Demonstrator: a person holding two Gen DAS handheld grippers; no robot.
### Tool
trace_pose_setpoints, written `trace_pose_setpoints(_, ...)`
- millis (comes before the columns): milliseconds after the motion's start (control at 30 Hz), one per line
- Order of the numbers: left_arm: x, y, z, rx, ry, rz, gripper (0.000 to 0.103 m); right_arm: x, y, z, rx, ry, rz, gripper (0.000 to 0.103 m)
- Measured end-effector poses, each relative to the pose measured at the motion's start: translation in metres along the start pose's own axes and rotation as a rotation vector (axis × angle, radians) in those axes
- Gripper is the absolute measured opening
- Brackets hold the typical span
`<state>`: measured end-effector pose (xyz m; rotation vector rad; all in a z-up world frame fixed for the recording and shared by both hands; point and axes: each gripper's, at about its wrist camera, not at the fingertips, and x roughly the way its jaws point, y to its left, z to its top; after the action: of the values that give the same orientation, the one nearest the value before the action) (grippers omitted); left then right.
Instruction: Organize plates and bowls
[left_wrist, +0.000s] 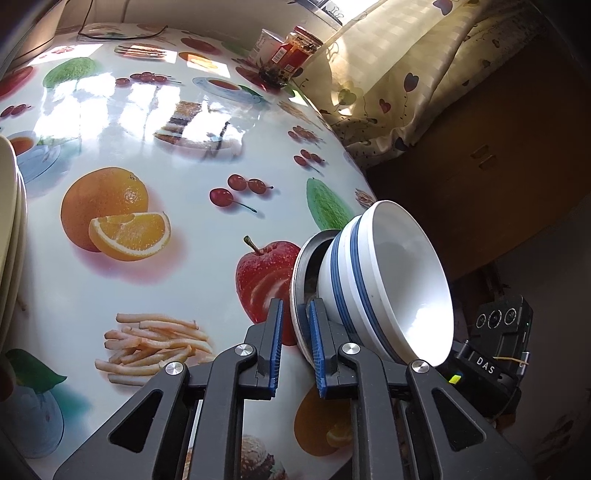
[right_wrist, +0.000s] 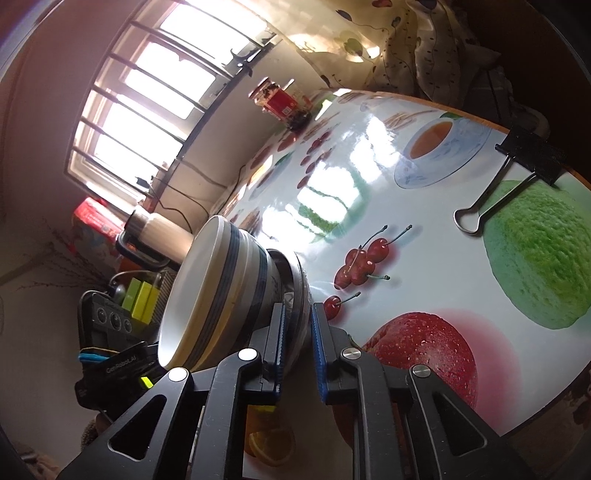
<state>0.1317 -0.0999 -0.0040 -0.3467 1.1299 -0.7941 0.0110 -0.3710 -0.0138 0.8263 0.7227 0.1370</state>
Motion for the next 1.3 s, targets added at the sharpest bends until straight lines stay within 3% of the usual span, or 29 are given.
trace_pose_setpoints(67,0.000,-0.001,0.000,0.001,0.001,-0.006,0.010,0.000,0.001,0.000,-0.005,0.000,-0.005,0.012)
trace_pose_setpoints(1300,0.000,-0.013,-0.004,0.088,-0.025,0.096,0.010,0.000,0.006,0.002,-0.054,0.008,-0.028,0.012)
